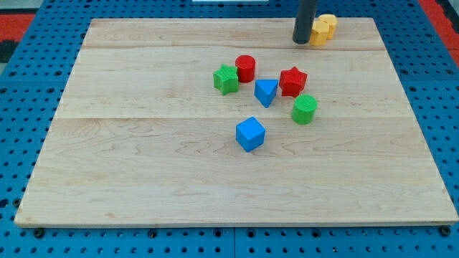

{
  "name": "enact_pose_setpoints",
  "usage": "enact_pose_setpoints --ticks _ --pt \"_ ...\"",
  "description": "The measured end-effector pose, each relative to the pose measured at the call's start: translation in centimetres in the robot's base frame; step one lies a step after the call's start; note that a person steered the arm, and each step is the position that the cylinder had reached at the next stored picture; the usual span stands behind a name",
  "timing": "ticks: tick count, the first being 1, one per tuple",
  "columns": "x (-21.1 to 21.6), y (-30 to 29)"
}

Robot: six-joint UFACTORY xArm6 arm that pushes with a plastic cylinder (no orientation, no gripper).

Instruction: Slide the green circle to the left

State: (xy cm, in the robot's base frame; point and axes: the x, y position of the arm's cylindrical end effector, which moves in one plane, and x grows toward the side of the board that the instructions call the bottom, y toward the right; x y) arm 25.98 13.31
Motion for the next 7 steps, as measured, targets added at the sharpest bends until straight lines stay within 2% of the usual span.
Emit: enact_pose_setpoints --ticks 1,3,4,7 --pt "2.8 1.6" --pt "12.9 5.7" --pt "17.1 4.6" --pt "17.1 -15.9"
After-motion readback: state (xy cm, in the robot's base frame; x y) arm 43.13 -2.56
